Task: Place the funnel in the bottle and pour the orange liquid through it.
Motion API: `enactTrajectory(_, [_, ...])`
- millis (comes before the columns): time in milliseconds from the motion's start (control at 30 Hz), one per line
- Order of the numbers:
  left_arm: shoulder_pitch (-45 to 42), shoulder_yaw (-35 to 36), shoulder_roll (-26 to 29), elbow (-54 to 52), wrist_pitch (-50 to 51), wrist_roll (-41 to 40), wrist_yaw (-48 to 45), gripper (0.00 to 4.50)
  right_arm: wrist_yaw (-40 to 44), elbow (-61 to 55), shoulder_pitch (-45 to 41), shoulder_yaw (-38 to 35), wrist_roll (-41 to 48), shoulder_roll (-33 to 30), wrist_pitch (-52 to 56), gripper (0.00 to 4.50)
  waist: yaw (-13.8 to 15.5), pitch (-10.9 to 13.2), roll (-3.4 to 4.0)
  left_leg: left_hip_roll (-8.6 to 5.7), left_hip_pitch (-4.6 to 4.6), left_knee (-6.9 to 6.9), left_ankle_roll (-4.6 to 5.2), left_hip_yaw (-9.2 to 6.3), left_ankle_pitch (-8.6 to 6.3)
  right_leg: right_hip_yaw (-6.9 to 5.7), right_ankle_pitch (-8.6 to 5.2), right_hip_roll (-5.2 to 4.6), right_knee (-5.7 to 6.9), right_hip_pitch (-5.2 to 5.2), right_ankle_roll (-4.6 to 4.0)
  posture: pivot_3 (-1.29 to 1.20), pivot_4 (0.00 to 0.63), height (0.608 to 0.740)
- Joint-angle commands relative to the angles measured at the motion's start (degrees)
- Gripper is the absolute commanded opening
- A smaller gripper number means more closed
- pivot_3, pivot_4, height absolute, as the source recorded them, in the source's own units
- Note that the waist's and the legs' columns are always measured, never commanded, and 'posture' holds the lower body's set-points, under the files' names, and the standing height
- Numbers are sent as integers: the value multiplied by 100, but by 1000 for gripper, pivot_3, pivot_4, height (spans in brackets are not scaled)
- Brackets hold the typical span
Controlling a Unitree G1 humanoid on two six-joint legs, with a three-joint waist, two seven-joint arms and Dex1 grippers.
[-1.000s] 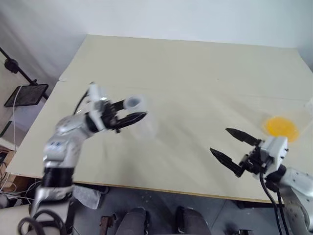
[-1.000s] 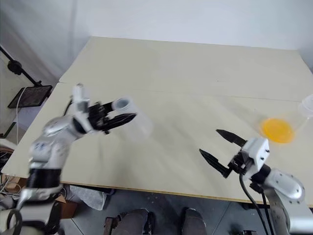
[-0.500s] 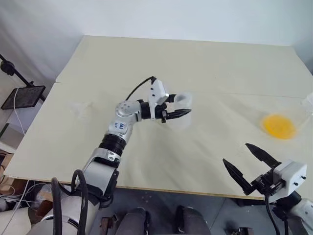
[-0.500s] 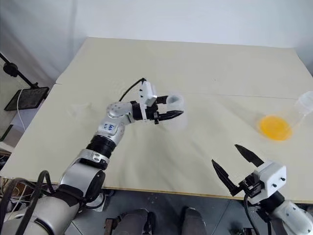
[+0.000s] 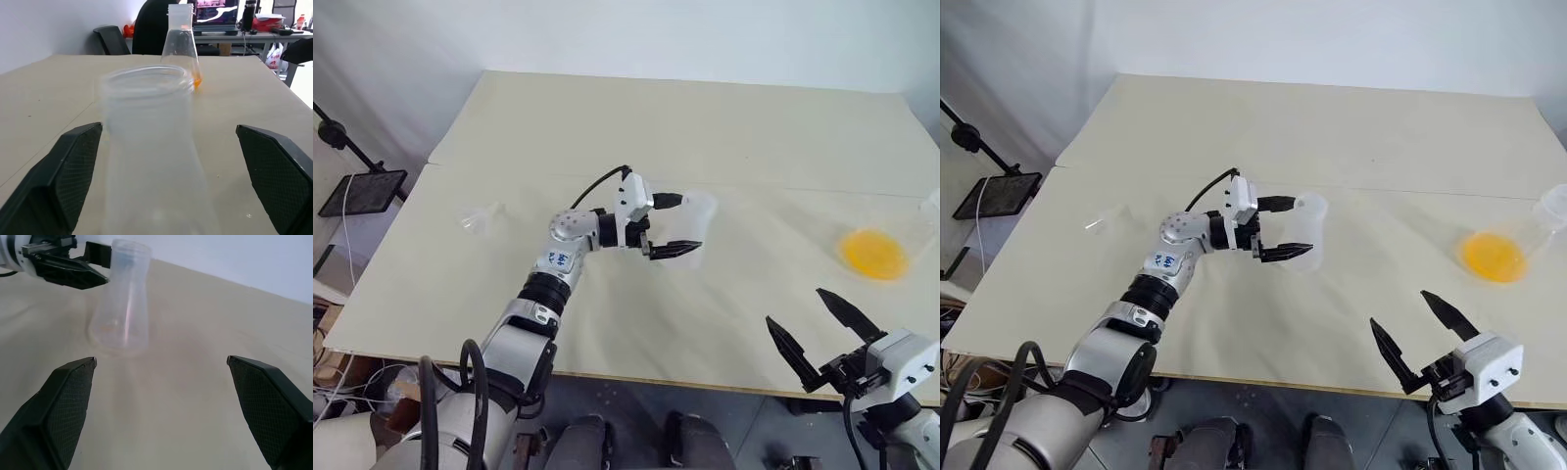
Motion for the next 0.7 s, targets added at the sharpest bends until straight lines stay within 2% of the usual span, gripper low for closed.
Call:
enactTrajectory(33, [88, 249, 210, -328, 276, -299, -362, 4493, -112, -72, 69, -88, 62, 86, -169, 4500, -10, 0, 0, 0, 0, 0, 0, 0, 0, 0, 0, 0, 1, 0, 0, 0, 150, 740])
enactTrajectory(167, [336, 467, 592, -555, 362, -409, -592, 4493, -141, -19, 34, -82, 150, 132, -208, 4500, -45, -1, 1, 1, 3, 0, 0, -5, 0, -1, 0, -1, 9, 0, 0, 0, 150, 740])
enactTrajectory(367, [1285, 927, 1337, -1632, 868, -819, -787, 4493, 115, -11, -340, 251, 495, -124, 100, 4500, -145, -1, 1, 1, 7, 0, 0, -17, 0, -1, 0, -4, 20, 0, 0, 0, 150, 740])
enactTrajectory(500, [2513, 1637, 2053, -2782, 1233, -1060, -235, 4493, 470, 196, -1060, 626, 582, -577, 425, 4500, -264, -1, 3, 4, 12, 1, -2, -20, -1, 19, -1, -12, 27, 0, -3, 0, 150, 740])
enactTrajectory(567, [3361, 2254, 2343, -3378, 1384, -1222, 167, 4493, 719, 386, -1514, 762, 689, -834, 590, 4500, -281, -1, 1, 8, 11, 2, -3, -38, -1, 29, -3, -20, 29, 1, -5, 0, 150, 740])
enactTrajectory(700, [4792, 3278, 2523, -4320, 1657, -1508, 940, 4493, 1298, 713, -2201, 1031, 745, -1308, 757, 4500, -266, -1, 1, 19, 12, 2, -13, -51, -7, 32, -4, -34, 25, 4, -8, 0, 150, 740])
